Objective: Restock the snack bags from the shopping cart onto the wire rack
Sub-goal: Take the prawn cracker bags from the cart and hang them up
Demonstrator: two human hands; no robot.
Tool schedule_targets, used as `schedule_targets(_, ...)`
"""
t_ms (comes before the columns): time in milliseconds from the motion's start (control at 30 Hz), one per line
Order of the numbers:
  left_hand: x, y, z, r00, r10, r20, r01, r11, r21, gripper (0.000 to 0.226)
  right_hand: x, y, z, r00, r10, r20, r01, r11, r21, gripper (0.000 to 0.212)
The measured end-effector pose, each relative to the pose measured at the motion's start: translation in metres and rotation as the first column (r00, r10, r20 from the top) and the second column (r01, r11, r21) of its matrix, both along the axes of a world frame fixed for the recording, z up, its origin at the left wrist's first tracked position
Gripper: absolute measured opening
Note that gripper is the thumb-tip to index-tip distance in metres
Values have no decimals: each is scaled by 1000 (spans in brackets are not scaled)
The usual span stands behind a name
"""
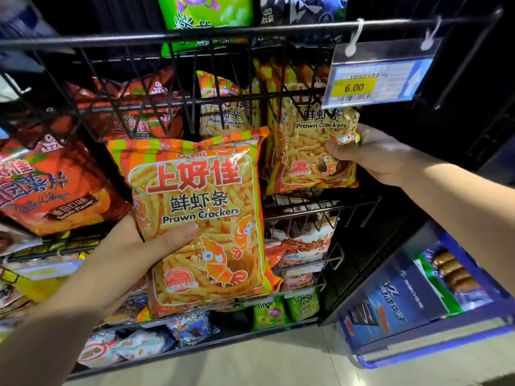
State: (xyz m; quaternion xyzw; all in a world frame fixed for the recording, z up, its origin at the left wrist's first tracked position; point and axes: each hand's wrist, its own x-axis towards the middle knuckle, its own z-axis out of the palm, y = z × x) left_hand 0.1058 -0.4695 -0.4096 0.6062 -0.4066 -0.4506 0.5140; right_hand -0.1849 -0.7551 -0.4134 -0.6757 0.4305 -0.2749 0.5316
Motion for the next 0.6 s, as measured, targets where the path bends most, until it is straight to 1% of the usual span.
schedule_targets(100,-5,-3,0,1000,-16,-16,16,1000,4,87,-4,-2,-9,986,-47,-162,47,999,-3,97)
schedule_targets(167,-6,-5,0,1000,-9,-29,9,1000,0,86,-7,-8,-18,963,-85,-257,77,996,-41,112)
schedule_targets(267,-7,-8,0,999,-11,-50,11,1000,-4,91,-16,-23,-29,930,-72,-361,40,995,-96,123)
schedule_targets(333,-8,-9,1,998,-29,-51,29,1000,-3,90,-19,-23,-28,927,-74,-368,38,994,-102,121)
schedule_targets(367,-8,-10,1,998,-33,-50,33,999,-1,89,-17,-19,-25,923,-83,-376,43,993,-113,115)
schedule_targets(400,-7,-10,1,998,-34,-52,34,999,1,89,-12,-11,-20,912,-91,-400,40,990,-134,104)
schedule_targets(467,-7,-10,0,998,-28,-51,29,1000,7,91,-4,0,-16,854,-139,-502,31,976,-217,80)
schedule_targets(500,-6,-10,-1,999,-23,-43,23,1000,8,93,-1,2,-16,816,-171,-552,22,963,-267,74)
schedule_targets(600,-4,-10,-4,999,-19,-26,19,1000,2,97,4,4,-18,739,-234,-632,4,939,-343,74)
